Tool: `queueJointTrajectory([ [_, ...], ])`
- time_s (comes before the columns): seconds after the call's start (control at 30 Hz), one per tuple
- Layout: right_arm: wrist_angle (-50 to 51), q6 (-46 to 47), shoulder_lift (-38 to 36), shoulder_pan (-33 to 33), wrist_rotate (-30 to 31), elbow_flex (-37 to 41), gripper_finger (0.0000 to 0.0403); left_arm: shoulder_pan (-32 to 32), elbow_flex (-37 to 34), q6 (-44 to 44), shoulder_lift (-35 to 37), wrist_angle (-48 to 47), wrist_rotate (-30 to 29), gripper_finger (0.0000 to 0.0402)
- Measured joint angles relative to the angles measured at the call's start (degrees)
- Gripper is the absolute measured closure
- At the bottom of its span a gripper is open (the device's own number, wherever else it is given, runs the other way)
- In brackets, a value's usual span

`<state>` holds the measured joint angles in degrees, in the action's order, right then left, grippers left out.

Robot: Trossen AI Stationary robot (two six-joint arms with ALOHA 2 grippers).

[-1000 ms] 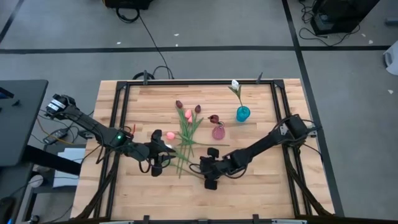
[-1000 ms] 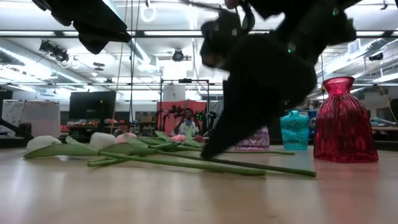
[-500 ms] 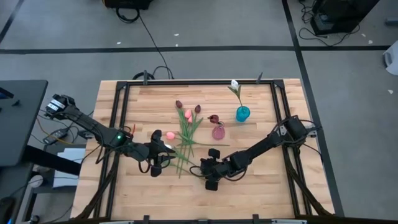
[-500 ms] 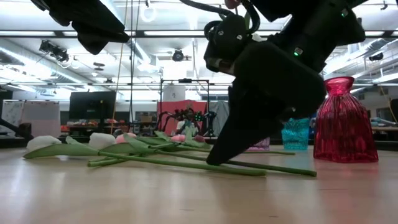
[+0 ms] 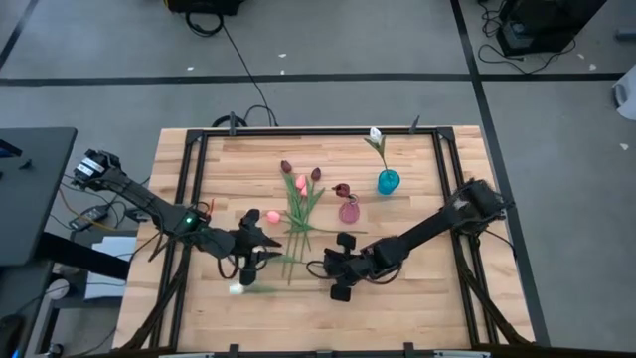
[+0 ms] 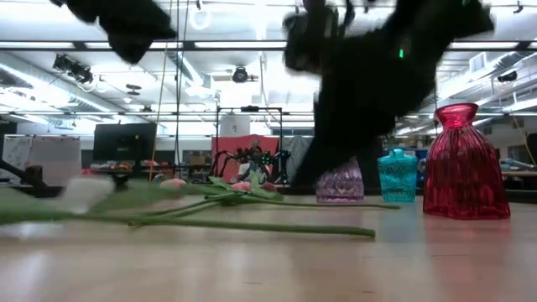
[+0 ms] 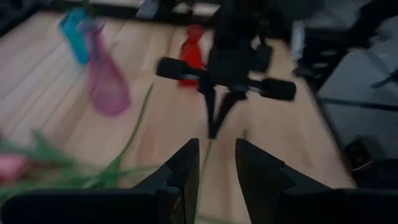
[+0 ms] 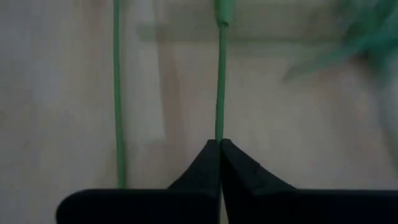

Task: Sort flowers into vase by color
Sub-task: Put the white flower into the blue vase

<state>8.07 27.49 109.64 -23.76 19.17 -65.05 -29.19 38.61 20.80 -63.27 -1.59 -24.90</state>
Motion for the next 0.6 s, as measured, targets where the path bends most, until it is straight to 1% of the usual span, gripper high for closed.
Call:
queueJointTrajectory([
  [0.1, 5.4, 2.0, -6.5, -1.4, 5.6, -0.3, 0.0397, -1.8, 0.0, -3.5, 0.2, 3.8, 0.1, 0.0292],
  [0.23, 14.9, 6.6, -13.2, -3.8, 13.0, -0.2, 0.0397, -4.2, 0.0, -8.1, 0.4, 8.3, 0.0, 0.0291],
  [0.33, 18.2, 8.9, -18.5, -6.3, 21.3, -0.3, 0.0397, -5.6, 0.0, -10.4, 0.4, 10.0, 0.0, 0.0291],
  [0.43, 22.2, 10.7, -22.4, -8.3, 26.6, -0.3, 0.0397, -5.7, 0.0, -10.3, 0.4, 9.8, 0.0, 0.0291],
  [0.53, 23.0, 9.7, -26.1, -10.7, 33.5, -0.2, 0.0397, -5.7, 0.0, -10.1, 0.4, 9.6, -0.3, 0.0291],
  [0.6, 22.8, 8.4, -28.0, -12.5, 36.3, -0.3, 0.0397, -5.7, 0.0, -10.0, 0.4, 9.6, -0.3, 0.0291],
])
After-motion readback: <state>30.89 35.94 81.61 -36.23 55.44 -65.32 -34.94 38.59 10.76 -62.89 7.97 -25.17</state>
